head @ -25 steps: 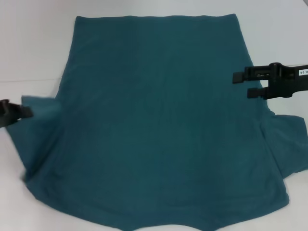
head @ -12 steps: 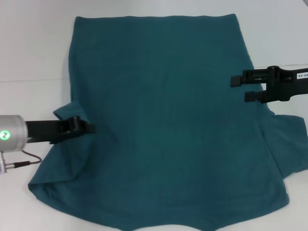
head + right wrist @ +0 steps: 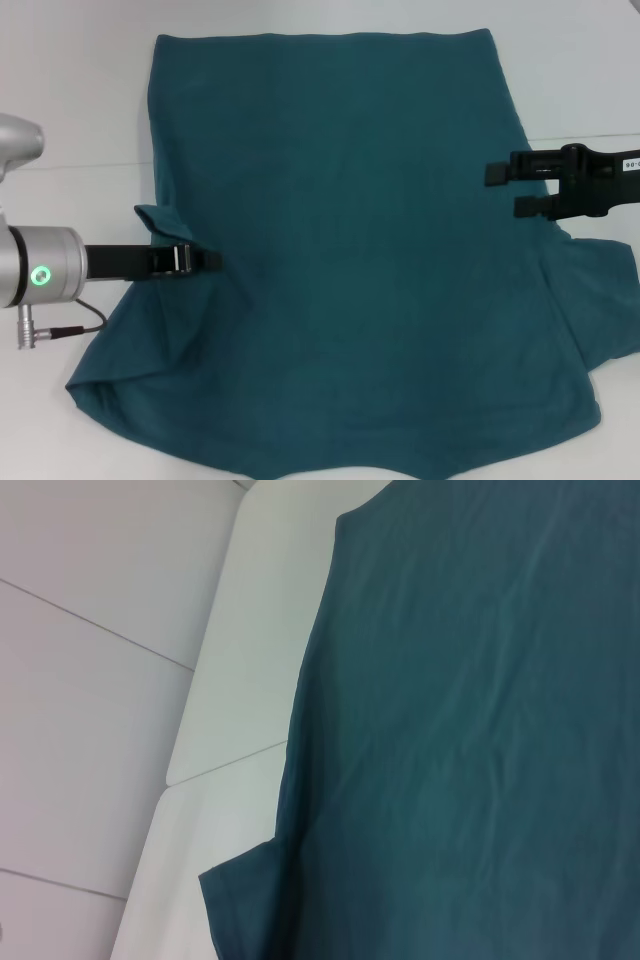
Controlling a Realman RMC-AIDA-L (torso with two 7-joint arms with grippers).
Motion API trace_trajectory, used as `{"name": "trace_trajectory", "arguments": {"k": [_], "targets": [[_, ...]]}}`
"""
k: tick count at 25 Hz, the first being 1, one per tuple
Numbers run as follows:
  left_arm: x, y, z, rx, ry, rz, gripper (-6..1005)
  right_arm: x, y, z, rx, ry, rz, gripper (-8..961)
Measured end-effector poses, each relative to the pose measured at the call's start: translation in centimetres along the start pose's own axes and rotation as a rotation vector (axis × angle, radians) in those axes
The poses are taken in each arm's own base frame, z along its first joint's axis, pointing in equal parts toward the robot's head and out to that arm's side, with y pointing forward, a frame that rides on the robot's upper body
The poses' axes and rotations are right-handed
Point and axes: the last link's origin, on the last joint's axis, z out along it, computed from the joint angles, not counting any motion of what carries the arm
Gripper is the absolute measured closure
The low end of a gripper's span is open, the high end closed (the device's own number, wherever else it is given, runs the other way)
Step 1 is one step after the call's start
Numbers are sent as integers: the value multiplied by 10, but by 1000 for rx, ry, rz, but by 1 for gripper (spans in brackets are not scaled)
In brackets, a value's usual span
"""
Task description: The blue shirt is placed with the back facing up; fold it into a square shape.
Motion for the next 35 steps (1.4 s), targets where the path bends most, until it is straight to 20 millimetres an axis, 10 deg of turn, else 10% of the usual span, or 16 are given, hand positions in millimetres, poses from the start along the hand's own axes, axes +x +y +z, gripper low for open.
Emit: {"name": "trace_trajectory", "arguments": {"k": [7,19,25,35], "targets": [[0,8,5,-24,-5,157,968,0,-1,0,1,-2,2,12],[-2,-17,-33,-80,146,-97,553,-1,1,1,-2,3,-42,12],[-45,-22,-69,-277,22,-256,419,1,4,-7,-2,6,-271,11],[-105,8,-79,-483,6,160,306,12,-5,-23,2,-22,-297,11]]}}
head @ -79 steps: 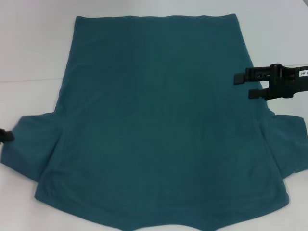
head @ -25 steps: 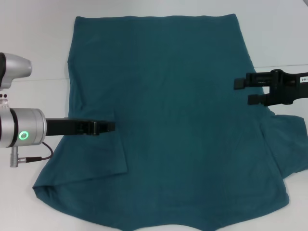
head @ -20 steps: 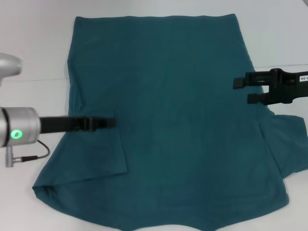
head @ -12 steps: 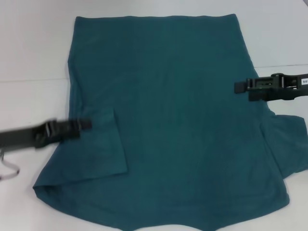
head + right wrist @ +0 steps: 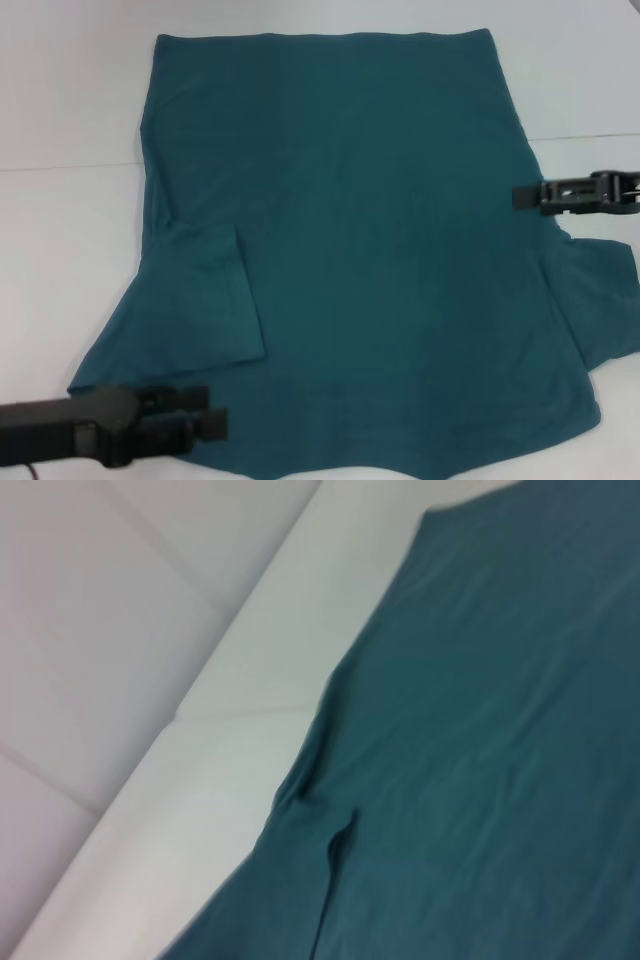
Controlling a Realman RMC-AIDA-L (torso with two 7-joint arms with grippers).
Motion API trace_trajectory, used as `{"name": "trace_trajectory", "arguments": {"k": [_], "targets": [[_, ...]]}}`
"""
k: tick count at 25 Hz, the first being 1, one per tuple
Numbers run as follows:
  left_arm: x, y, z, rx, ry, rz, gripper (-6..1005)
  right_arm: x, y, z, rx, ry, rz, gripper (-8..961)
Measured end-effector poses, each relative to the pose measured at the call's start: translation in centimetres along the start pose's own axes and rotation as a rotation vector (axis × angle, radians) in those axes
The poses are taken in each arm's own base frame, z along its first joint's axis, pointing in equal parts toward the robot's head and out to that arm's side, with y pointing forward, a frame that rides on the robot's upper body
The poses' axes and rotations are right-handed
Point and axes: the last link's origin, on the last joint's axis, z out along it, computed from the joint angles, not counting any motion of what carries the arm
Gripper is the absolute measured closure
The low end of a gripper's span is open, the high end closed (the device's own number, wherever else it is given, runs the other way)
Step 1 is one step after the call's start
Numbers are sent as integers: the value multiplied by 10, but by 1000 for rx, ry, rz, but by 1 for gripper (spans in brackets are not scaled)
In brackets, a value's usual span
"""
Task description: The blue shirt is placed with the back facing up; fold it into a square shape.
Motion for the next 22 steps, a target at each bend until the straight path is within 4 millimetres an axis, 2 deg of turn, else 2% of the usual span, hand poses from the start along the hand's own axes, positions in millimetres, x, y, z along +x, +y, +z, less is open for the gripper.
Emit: {"name": "trace_trajectory", "arguments": {"k": [4,7,10,11,17,22], "targets": [[-2,-3,10,4,4,6,306,1,-7,-8,12,-63,40,11],[1,-6,11,16,11,-12,305,7,-10,-17,26,-29,76,11],[3,-10,10,41,27,-26,305,19,-19,-41,77,45,187,11],[3,-11,10,48,29,-29,305,19,-19,-41,77,45,187,11],[6,-14,15,66,33,-27,305,36,-35,-89,189,68,329,11],[10,-16,22,60,36,-28,306,50,-47,-106,268,76,408,12]]}}
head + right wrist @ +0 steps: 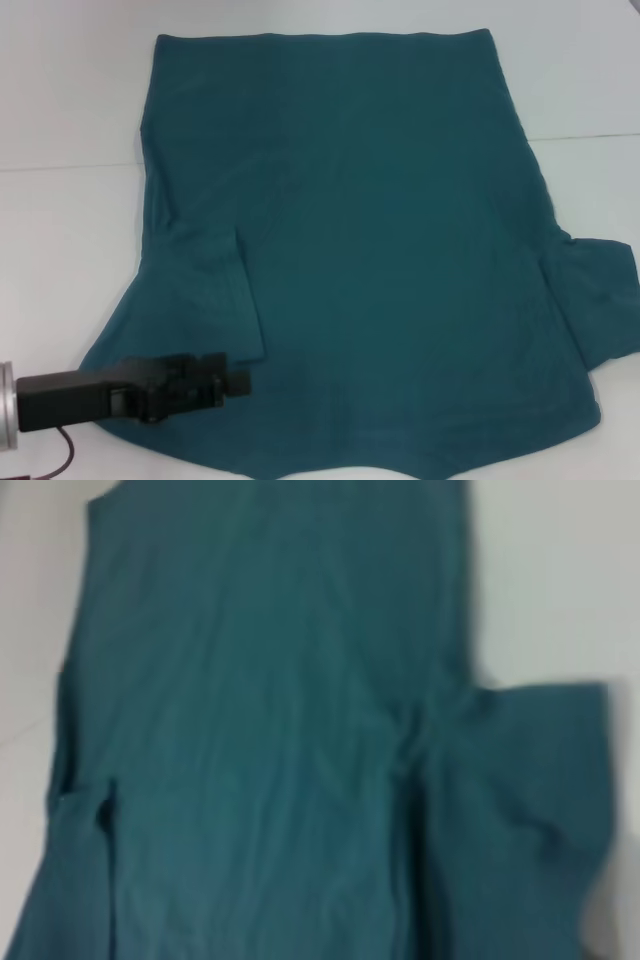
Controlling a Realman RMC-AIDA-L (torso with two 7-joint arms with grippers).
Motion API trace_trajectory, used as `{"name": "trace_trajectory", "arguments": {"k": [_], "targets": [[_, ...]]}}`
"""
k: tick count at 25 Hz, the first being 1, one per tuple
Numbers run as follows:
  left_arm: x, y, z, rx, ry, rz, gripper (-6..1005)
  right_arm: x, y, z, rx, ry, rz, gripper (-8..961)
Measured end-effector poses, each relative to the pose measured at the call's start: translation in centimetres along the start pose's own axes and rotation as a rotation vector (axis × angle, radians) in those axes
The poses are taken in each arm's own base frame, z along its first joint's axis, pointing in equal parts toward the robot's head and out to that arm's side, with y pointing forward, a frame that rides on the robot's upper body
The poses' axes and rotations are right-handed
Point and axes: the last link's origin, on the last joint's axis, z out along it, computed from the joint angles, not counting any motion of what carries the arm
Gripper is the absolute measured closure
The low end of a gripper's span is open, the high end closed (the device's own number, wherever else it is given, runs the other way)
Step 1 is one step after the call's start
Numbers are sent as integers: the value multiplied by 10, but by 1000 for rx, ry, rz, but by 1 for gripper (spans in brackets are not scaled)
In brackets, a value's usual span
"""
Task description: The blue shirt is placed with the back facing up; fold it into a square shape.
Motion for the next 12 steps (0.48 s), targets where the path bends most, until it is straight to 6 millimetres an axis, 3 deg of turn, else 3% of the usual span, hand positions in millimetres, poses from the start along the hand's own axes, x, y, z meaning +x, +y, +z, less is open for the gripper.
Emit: {"name": "trace_trajectory", "arguments": {"k": [4,12], "targets": [[3,-1,3,3,-2,7,306,5,-10,5,40,-10,18,12],[3,-1,3,4,1,6,305,9,-16,38,100,-37,-5,11]]}}
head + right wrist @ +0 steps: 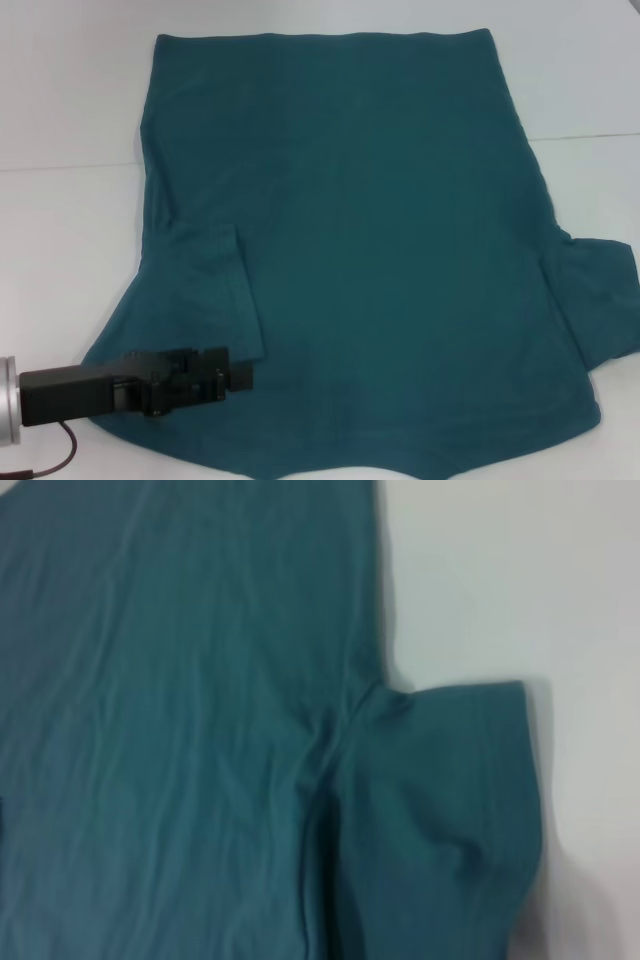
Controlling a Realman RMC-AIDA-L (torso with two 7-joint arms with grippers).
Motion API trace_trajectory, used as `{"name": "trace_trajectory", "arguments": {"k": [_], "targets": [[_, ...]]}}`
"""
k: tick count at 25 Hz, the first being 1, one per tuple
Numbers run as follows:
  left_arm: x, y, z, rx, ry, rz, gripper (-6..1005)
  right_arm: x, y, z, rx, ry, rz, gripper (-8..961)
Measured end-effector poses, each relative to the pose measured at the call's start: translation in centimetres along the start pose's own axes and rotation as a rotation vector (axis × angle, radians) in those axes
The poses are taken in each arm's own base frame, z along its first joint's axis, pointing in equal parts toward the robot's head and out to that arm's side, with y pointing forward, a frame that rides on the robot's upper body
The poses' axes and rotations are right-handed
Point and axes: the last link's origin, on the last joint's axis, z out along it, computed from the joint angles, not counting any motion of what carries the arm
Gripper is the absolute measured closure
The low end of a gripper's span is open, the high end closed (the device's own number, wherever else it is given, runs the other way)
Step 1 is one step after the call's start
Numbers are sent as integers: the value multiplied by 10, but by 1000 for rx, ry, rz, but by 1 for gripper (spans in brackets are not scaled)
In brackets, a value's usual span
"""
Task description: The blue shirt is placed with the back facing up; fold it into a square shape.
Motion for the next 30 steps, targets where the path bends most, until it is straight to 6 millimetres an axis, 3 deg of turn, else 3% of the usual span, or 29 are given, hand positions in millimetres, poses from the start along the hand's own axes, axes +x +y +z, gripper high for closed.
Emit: {"name": "trace_trajectory", "arguments": {"k": [13,21,30], "targets": [[-2,-2,-2,14,8,-8,305,2,11,33,8,-4,3,30],[-2,-2,-2,14,8,-8,306,1,12,36,8,-2,1,77],[-1,-2,-1,15,8,-4,306,0,15,32,-3,10,-10,291]]}}
